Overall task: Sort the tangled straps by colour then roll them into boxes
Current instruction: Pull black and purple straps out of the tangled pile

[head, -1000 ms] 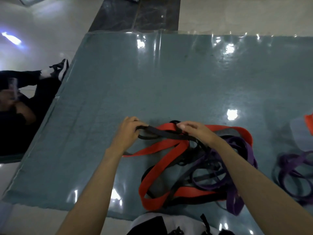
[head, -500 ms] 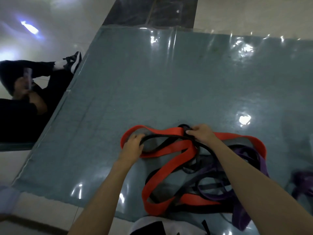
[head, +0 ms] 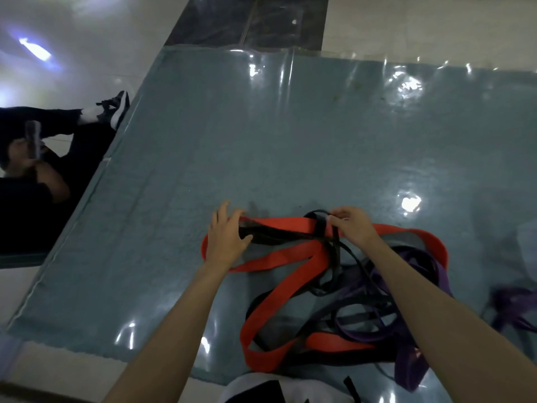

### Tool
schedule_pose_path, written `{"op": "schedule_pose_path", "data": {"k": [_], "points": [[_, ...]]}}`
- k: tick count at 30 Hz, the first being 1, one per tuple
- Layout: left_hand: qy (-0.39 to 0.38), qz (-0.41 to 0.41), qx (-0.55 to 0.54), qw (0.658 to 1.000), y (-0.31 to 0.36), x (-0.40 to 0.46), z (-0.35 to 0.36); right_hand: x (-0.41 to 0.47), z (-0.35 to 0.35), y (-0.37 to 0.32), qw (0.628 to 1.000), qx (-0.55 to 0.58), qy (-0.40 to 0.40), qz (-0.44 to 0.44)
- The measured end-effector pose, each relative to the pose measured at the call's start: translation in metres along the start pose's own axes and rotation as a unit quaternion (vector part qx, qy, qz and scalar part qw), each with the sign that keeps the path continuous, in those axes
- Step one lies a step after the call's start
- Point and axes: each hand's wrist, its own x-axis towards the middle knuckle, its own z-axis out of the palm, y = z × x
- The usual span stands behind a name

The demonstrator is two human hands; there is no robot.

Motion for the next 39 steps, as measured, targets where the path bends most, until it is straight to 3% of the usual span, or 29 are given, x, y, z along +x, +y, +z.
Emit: {"op": "schedule_pose_path", "data": {"k": [2, 7, 10, 14, 19, 23, 27, 29, 32, 39], "points": [[-0.02, 0.002, 0.082, 0.996, -0.001, 0.007, -0.004, -0.003, -0.004, -0.003, 0.999, -0.002, 0.028, -0.021], [-0.185, -0.067, 0.171, 0.965, -0.015, 0.038, -0.013, -0.017, -0.013, -0.008, 0.996, 0.01, 0.059, -0.069], [-0.211, -0.067, 0.186, 0.957, -0.011, 0.047, -0.017, -0.023, -0.022, -0.019, 0.991, 0.039, 0.069, -0.108], [-0.159, -0.044, 0.182, 0.969, -0.001, 0.049, -0.027, -0.031, -0.039, -0.028, 0.987, 0.061, 0.068, -0.131], [-0.063, -0.019, -0.028, 0.997, 0.011, 0.064, -0.06, -0.036, -0.04, -0.011, 0.991, -0.037, 0.072, -0.104], [-0.065, 0.044, -0.049, 0.996, 0.03, 0.067, -0.091, -0.05, -0.035, -0.012, 0.987, -0.136, -0.015, -0.083], [-0.125, 0.118, -0.035, 0.984, 0.044, 0.058, -0.115, -0.057, -0.03, -0.008, 0.971, -0.228, 0.001, -0.068], [-0.156, 0.145, -0.008, 0.977, 0.045, 0.055, -0.121, -0.058, -0.03, -0.006, 0.976, -0.205, 0.046, -0.05], [-0.139, 0.176, 0.027, 0.974, 0.043, 0.051, -0.121, -0.066, -0.037, -0.011, 0.979, -0.162, 0.116, -0.032], [-0.047, 0.092, -0.12, 0.987, 0.049, 0.029, -0.115, -0.092, -0.038, -0.007, 0.989, -0.063, 0.13, -0.043]]}}
